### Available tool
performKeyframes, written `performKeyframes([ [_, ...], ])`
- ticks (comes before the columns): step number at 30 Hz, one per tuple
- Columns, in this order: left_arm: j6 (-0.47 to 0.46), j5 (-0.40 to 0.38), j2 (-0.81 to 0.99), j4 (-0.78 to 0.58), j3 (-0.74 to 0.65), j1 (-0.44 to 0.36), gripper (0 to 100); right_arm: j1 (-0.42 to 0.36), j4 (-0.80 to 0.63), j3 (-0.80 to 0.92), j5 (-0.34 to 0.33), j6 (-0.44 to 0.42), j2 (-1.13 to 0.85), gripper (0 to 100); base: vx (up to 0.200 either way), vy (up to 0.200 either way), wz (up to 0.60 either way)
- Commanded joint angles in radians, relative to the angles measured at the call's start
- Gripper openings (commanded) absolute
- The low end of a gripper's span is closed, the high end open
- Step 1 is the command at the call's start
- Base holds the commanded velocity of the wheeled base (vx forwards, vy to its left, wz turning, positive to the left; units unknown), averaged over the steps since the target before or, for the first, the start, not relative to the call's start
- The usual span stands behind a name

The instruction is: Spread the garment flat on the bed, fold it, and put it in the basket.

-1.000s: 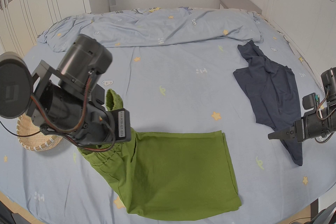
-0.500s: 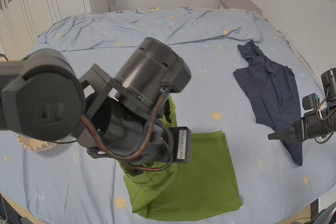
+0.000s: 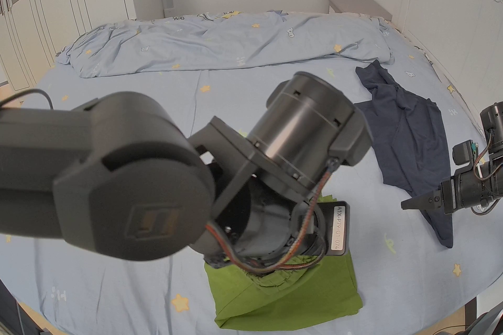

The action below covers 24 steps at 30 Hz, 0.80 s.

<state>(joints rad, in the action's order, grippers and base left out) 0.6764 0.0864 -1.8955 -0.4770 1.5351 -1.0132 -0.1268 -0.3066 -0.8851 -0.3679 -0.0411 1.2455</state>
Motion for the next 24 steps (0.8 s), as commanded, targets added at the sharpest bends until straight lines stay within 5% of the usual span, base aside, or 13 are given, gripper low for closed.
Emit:
performKeyframes([
  [1,0.0,0.004,-0.056,0.011,0.02,-0.016,0,-0.001,0.0,0.002,0.0,0.0,0.003,100,0.0,0.0,0.0],
  [13,0.005,0.052,-0.123,0.011,0.049,-0.002,0,-0.001,0.003,0.008,0.0,0.001,0.006,100,0.0,0.0,0.0],
  [14,0.006,0.053,-0.125,0.011,0.049,-0.002,100,-0.001,0.003,0.008,0.0,0.001,0.008,100,0.0,0.0,0.0],
  [24,0.086,0.053,-0.119,0.129,0.057,-0.01,100,-0.017,0.003,0.012,0.0,0.0,0.014,100,0.0,0.0,0.0],
])
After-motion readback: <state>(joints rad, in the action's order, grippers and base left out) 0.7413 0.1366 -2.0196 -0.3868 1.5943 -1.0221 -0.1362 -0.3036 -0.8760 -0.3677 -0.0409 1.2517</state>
